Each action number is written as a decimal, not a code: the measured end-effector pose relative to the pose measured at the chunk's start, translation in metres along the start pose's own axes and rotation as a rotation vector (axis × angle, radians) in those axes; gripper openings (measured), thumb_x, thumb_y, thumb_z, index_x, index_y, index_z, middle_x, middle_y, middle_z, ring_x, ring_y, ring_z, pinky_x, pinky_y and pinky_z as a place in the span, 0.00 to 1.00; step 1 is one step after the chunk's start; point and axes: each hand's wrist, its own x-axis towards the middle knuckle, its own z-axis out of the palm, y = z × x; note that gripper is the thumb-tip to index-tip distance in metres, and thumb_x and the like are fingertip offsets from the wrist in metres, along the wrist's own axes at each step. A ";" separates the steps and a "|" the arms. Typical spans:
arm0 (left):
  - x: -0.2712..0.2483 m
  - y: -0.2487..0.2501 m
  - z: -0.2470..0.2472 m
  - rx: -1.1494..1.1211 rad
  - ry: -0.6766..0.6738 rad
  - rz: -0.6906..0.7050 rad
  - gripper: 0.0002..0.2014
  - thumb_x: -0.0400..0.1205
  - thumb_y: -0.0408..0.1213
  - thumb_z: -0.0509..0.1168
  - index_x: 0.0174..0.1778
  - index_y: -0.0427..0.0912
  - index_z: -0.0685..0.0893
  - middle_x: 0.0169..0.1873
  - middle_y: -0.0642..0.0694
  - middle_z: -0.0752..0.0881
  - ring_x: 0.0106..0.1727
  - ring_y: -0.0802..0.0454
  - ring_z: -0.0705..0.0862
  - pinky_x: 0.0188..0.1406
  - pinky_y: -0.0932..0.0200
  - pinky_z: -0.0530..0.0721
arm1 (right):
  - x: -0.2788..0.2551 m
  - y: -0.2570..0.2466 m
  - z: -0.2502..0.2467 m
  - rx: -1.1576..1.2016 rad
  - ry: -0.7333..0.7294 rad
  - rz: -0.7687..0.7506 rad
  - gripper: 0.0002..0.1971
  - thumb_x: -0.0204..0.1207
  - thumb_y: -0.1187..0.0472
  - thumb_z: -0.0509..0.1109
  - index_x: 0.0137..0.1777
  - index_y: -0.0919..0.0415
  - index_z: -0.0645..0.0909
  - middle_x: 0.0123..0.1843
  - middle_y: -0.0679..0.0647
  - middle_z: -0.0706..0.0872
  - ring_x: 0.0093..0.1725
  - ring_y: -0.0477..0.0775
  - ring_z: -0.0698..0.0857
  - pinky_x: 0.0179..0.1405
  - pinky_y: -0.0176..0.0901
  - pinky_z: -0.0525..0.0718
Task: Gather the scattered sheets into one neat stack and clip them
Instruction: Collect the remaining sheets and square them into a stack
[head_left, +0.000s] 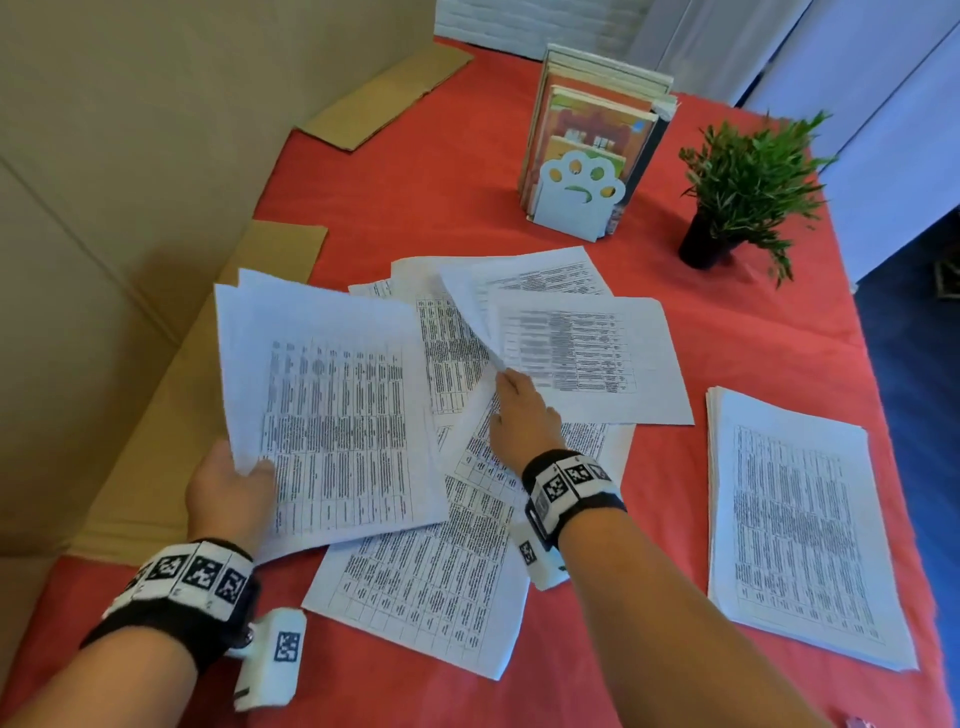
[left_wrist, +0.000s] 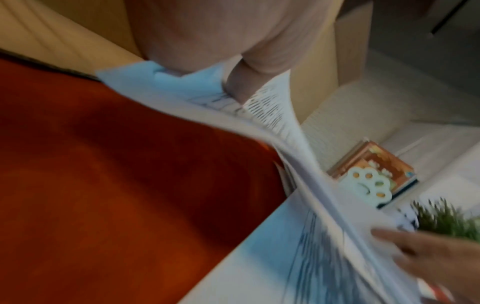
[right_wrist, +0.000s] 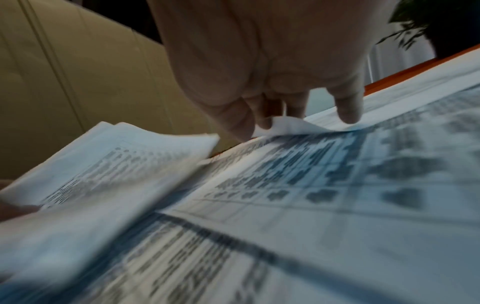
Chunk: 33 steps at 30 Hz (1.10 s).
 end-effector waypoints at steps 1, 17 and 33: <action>0.002 0.003 0.000 -0.083 0.017 -0.014 0.13 0.81 0.28 0.61 0.60 0.41 0.80 0.50 0.40 0.84 0.49 0.43 0.82 0.54 0.47 0.81 | -0.006 0.006 0.000 0.025 0.010 -0.031 0.29 0.80 0.63 0.58 0.82 0.59 0.59 0.82 0.52 0.61 0.73 0.58 0.74 0.75 0.64 0.69; -0.026 0.029 0.063 0.101 -0.431 -0.025 0.10 0.78 0.29 0.59 0.52 0.33 0.82 0.46 0.35 0.85 0.46 0.38 0.82 0.41 0.53 0.79 | -0.130 0.080 -0.009 0.668 0.384 0.291 0.19 0.65 0.72 0.60 0.42 0.49 0.85 0.47 0.49 0.89 0.51 0.55 0.86 0.52 0.43 0.80; -0.048 0.035 0.107 0.644 -0.470 0.380 0.14 0.79 0.38 0.62 0.57 0.35 0.81 0.62 0.37 0.76 0.60 0.37 0.76 0.61 0.47 0.79 | -0.075 0.081 -0.018 0.594 0.188 0.596 0.21 0.69 0.67 0.56 0.62 0.63 0.76 0.62 0.61 0.79 0.54 0.65 0.83 0.58 0.57 0.85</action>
